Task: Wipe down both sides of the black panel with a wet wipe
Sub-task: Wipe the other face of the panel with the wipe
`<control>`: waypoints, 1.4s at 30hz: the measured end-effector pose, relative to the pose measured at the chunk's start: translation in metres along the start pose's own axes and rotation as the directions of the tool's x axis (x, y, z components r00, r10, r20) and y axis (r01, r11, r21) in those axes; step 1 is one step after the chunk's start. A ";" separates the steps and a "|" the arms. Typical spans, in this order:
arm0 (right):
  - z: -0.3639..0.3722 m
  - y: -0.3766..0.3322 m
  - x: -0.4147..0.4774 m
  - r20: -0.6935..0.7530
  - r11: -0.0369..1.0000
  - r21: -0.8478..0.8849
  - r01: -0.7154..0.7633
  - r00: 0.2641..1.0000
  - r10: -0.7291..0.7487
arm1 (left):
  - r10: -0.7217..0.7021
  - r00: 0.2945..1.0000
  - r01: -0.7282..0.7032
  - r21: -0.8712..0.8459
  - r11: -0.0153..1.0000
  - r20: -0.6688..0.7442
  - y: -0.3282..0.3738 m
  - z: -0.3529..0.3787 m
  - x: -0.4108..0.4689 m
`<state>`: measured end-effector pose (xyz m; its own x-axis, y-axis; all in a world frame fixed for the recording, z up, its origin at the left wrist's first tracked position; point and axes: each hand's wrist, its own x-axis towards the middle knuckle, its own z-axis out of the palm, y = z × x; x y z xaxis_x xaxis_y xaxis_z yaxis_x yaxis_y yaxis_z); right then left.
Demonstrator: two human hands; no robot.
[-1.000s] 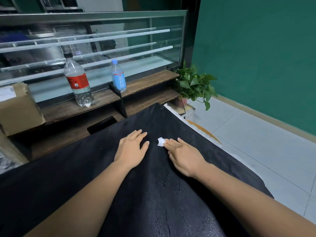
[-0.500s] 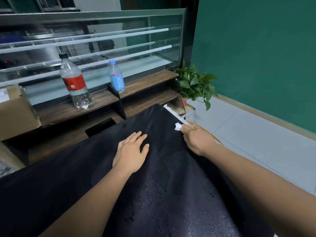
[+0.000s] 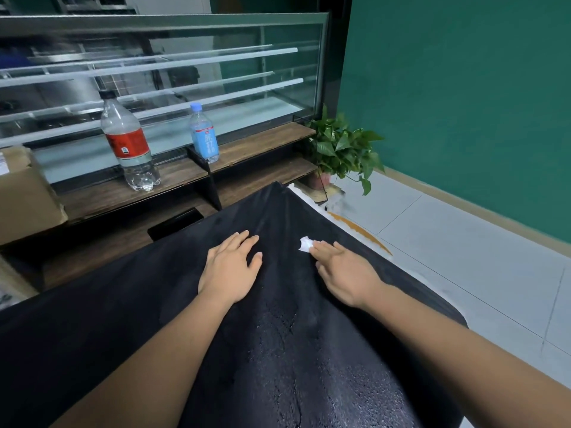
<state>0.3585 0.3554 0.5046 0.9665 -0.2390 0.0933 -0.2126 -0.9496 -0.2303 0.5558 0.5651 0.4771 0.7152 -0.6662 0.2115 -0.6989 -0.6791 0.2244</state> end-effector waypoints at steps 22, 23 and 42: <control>-0.025 0.032 -0.013 0.043 0.992 -0.122 -0.016 0.999 0.022 | 0.006 1.000 -0.006 -0.004 1.000 -0.007 -0.002 0.002 0.000; -0.028 0.036 -0.009 0.056 0.991 -0.135 -0.028 0.998 0.036 | 0.006 1.000 -0.006 -0.001 1.000 -0.007 -0.002 0.002 0.000; -0.008 -0.006 -0.079 0.012 0.999 -0.009 0.046 0.999 -0.046 | 0.007 1.000 -0.007 -0.002 1.000 0.010 0.000 -0.002 -0.002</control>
<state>0.2818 0.3780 0.5063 0.9769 -0.1929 0.0921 -0.1693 -0.9613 -0.2174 0.5543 0.5670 0.4786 0.7102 -0.6740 0.2034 -0.7039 -0.6740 0.2244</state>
